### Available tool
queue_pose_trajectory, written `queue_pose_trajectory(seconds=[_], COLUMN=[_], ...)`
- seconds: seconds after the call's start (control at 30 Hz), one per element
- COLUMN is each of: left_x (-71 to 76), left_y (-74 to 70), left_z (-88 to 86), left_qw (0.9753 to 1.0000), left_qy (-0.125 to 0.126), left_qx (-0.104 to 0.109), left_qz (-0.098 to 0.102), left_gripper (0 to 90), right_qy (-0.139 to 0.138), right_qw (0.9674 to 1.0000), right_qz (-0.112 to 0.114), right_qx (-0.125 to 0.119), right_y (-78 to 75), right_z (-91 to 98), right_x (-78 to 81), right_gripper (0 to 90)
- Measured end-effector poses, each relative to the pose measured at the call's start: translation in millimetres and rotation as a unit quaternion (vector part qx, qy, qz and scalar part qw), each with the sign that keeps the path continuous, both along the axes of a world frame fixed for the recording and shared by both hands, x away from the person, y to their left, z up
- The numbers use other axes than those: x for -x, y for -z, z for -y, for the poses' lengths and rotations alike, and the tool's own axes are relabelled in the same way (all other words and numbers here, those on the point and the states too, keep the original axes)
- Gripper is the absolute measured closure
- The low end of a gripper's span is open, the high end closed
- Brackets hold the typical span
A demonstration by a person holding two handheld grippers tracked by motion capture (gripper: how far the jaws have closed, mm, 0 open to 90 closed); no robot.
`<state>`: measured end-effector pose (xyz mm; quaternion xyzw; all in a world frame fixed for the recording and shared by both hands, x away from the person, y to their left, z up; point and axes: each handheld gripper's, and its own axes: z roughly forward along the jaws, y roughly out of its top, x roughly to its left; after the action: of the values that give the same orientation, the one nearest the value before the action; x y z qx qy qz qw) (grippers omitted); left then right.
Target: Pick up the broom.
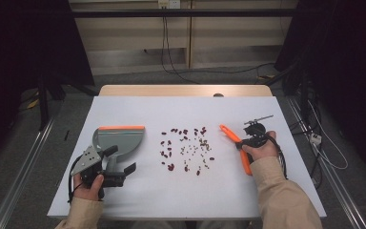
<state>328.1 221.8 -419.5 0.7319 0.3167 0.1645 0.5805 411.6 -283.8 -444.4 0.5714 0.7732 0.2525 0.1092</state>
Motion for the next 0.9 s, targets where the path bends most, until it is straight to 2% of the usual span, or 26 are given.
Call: queue_pose_trajectory(seconds=[0.07, 0.27, 0.4, 0.5, 0.57, 0.6, 0.63, 0.67, 0.7, 0.73, 0.77, 0.8, 0.87, 0.9], left_x=[0.0, -0.8, -0.8, 1.4, 3.7, 4.4, 5.6, 6.8, 7.6, 8.4, 9.7, 10.8, 12.4, 12.3], left_y=[0.1, 0.2, 0.4, -2.4, -5.7, -7.7, -10.0, -12.4, -15.1, -18.0, -20.7, -23.4, -27.1, -28.3], left_z=[0.7, 2.9, 7.2, 11.6, 17.0, 20.4, 24.2, 28.8, 33.7, 38.6, 44.7, 50.8, 64.5, 70.9], left_qw=[1.0, 1.0, 0.9999, 0.9999, 0.9998, 0.9996, 0.9994, 0.9993, 0.999, 0.9987, 0.9985, 0.9982, 0.9979, 0.9974], left_qy=[0.003, 0.005, 0.013, 0.012, 0.02, 0.026, 0.03, 0.034, 0.04, 0.046, 0.051, 0.056, 0.063, 0.071], left_qx=[0.0, 0.002, -0.003, -0.01, -0.006, -0.009, -0.01, -0.009, -0.009, -0.012, -0.009, -0.012, -0.009, -0.006], left_qz=[0.0, 0.0, -0.001, 0.006, 0.007, 0.011, 0.011, 0.012, 0.015, 0.017, 0.018, 0.017, 0.013, 0.01], left_gripper=[3.4, 3.4, 3.4, 3.4, 3.4, 3.4, 3.4, 3.4, 3.4, 3.4, 3.5, 3.5, 3.6, 3.6], right_qy=[-0.001, 0.011, 0.016, 0.017, 0.02, 0.025, 0.025, 0.027, 0.031, 0.031, 0.033, 0.033, 0.029, 0.029], right_qw=[1.0, 0.9992, 0.9974, 0.9946, 0.9911, 0.9859, 0.9859, 0.9826, 0.9759, 0.9759, 0.9689, 0.9689, 0.961, 0.961], right_qz=[0.006, 0.038, 0.061, 0.094, 0.12, 0.149, 0.149, 0.166, 0.191, 0.191, 0.215, 0.215, 0.237, 0.237], right_qx=[0.008, -0.004, -0.034, -0.042, -0.052, -0.073, -0.073, -0.08, -0.102, -0.102, -0.117, -0.117, -0.139, -0.139], right_y=[-0.5, -5.3, -9.4, -12.9, -16.5, -21.6, -21.6, -24.6, -30.7, -30.7, -36.0, -36.0, -40.3, -40.3], right_z=[-1.8, 1.1, 8.1, 10.2, 11.5, 12.9, 12.9, 13.5, 14.3, 14.3, 14.1, 14.1, 11.3, 11.3], right_x=[1.0, 5.8, 13.2, 22.0, 28.9, 37.0, 37.0, 41.1, 48.3, 48.3, 54.3, 54.3, 60.3, 60.3], right_gripper=[69.2, 69.4, 69.4, 69.4, 69.5, 69.7, 69.7, 69.7, 69.9, 69.9, 70.1, 70.1, 70.4, 70.4])
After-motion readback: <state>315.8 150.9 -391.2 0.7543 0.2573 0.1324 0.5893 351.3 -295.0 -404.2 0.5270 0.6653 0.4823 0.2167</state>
